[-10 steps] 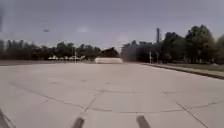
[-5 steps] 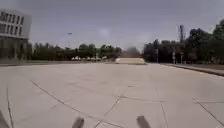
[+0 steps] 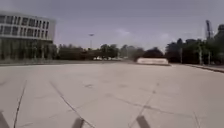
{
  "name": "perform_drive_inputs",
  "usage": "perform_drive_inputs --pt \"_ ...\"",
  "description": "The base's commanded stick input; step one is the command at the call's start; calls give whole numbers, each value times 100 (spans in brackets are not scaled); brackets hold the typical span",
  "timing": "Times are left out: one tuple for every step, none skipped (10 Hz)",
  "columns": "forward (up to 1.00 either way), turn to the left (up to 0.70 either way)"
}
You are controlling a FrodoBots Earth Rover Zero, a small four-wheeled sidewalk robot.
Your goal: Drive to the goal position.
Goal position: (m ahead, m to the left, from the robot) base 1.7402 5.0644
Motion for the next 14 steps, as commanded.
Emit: perform_drive_inputs --pt "70 35" --pt "70 35" --pt "70 35" --pt "70 35" --pt "70 35" --pt "70 35" --pt "70 35" --pt "70 35" --pt "70 35" --pt "70 35" --pt "70 35" --pt "70 35" --pt "70 35" --pt "70 35"
